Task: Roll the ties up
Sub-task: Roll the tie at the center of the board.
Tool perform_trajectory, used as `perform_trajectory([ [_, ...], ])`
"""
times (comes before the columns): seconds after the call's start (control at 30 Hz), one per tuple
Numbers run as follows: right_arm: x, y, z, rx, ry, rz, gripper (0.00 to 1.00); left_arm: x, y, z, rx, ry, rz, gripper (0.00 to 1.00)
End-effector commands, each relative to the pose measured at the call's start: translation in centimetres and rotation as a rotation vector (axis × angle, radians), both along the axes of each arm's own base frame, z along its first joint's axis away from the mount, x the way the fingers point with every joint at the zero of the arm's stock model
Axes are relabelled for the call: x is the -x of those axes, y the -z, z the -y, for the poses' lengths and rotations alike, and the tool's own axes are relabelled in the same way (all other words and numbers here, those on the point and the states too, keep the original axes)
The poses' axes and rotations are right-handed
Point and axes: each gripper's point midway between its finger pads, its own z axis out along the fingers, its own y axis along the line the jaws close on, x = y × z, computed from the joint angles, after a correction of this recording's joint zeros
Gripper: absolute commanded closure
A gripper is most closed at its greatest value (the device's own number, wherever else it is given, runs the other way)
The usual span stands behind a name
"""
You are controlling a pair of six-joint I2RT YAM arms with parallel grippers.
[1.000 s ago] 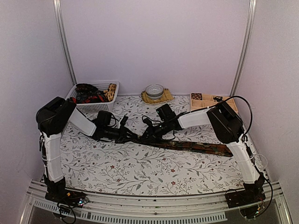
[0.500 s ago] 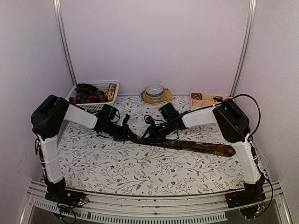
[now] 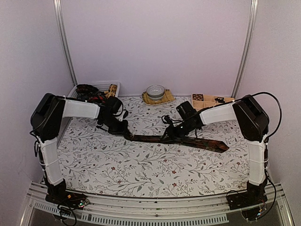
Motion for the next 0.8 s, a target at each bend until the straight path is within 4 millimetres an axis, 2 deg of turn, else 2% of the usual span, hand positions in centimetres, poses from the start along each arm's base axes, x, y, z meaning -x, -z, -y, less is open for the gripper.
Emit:
perform_trajectory([
  [0.0,-0.7,-4.3,1.7,-0.009,-0.04,0.15,0.6,1.2,2.7,-4.3,-0.278,-0.018,-0.064,1.0],
  [0.2,0.3,-11.1,-0.3,-0.197,-0.183,0.294,0.6,0.3,2.3,-4.2,-0.298,0.011,-0.038,1.0],
  [0.3,-0.7,-12.1,-0.8,-0.212,-0.175,0.338,0.6,-0.1,2.3,-4.1,-0.304,0.023,-0.033,1.0],
  [0.4,-2.6,-10.3,-1.0,-0.147,-0.134,0.324,0.59,-0.4,2.3,-3.9,-0.303,0.036,-0.029,1.0],
  [0.53,-4.8,-5.7,-1.2,-0.035,-0.1,0.272,0.58,-0.8,2.1,-3.6,-0.3,0.052,-0.02,1.0],
  [0.63,-4.9,-2.4,-1.5,-0.005,-0.115,0.198,0.58,-0.8,2.0,-3.4,-0.29,0.064,-0.012,1.0],
  [0.77,-3.9,-0.1,-1.4,-0.004,-0.119,0.133,0.58,-0.9,1.9,-3.1,-0.278,0.082,-0.001,1.0],
])
